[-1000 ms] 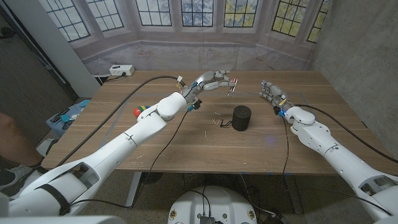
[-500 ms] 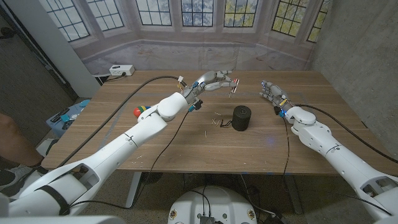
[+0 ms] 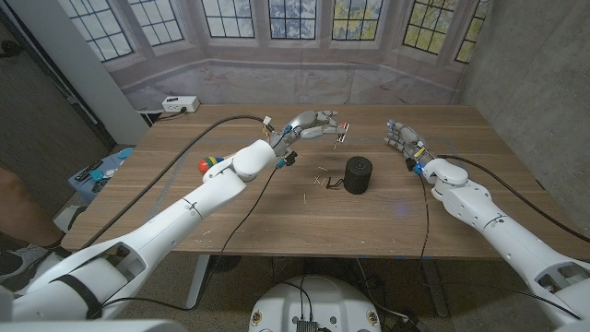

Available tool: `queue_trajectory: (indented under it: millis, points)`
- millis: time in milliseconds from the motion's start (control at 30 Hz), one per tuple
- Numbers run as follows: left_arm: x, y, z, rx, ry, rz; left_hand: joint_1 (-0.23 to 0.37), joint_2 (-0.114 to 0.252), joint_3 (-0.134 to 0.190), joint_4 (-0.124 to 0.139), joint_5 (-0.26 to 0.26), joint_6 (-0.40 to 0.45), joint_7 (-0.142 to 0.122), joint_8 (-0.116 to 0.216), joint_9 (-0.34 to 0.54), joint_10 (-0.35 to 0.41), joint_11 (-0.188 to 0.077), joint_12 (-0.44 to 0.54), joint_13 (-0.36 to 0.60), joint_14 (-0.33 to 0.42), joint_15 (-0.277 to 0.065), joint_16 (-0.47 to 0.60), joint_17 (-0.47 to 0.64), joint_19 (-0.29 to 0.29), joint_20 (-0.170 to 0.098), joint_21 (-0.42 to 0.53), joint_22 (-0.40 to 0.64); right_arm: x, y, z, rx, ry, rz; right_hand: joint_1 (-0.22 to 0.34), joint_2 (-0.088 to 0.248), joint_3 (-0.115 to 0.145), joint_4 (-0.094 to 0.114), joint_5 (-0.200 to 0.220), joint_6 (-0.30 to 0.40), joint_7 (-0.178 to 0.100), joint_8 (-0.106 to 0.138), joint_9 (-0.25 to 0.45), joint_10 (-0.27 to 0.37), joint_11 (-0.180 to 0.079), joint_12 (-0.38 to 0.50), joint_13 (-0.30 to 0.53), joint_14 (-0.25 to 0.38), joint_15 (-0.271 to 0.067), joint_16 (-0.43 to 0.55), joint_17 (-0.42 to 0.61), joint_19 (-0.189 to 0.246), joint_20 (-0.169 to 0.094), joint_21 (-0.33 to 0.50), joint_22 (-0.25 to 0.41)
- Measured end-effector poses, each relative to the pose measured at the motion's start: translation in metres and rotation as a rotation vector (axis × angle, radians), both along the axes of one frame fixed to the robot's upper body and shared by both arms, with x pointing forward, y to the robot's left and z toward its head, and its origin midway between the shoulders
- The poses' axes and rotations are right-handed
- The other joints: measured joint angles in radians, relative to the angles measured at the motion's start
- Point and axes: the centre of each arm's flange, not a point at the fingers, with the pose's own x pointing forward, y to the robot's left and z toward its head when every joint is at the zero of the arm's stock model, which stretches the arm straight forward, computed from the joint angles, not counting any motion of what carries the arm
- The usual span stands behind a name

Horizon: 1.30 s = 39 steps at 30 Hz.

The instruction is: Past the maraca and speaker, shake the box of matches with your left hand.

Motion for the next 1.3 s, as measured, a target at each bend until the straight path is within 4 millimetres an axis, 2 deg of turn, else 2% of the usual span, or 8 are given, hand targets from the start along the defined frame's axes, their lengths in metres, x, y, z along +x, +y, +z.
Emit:
queue_trajectory:
  millis: [1033,1300]
  points:
    - [0.042,0.044,-0.018,0.040,0.063,0.210,0.000,0.000,-0.004,-0.004,0.000,-0.002,-0.001,-0.007,0.000,0.000,0.000,0.000,0.000,0.000,0.000,0.000,0.000,0.000,0.000,0.000,0.000,0.012,0.017,-0.004,-0.001,0.024,0.030,0.000,0.000,0.000,0.000,0.000,0.002,0.002,0.000,0.000,0.000,0.000,0.000,0.000,0.000,0.000,0.000,0.000,0.000,0.000,0.000,0.000]
    - [0.051,0.058,-0.024,0.045,0.090,0.260,0.000,0.000,-0.004,-0.004,0.000,-0.009,0.002,-0.009,-0.001,0.000,0.000,0.000,0.000,0.000,0.000,0.000,0.000,0.000,0.000,0.000,0.000,0.019,0.023,-0.002,-0.006,0.031,0.042,0.000,0.000,0.000,0.000,0.000,0.002,0.002,0.000,0.000,0.002,0.009,0.000,0.000,0.000,0.000,0.000,0.000,0.000,0.000,0.000,0.000]
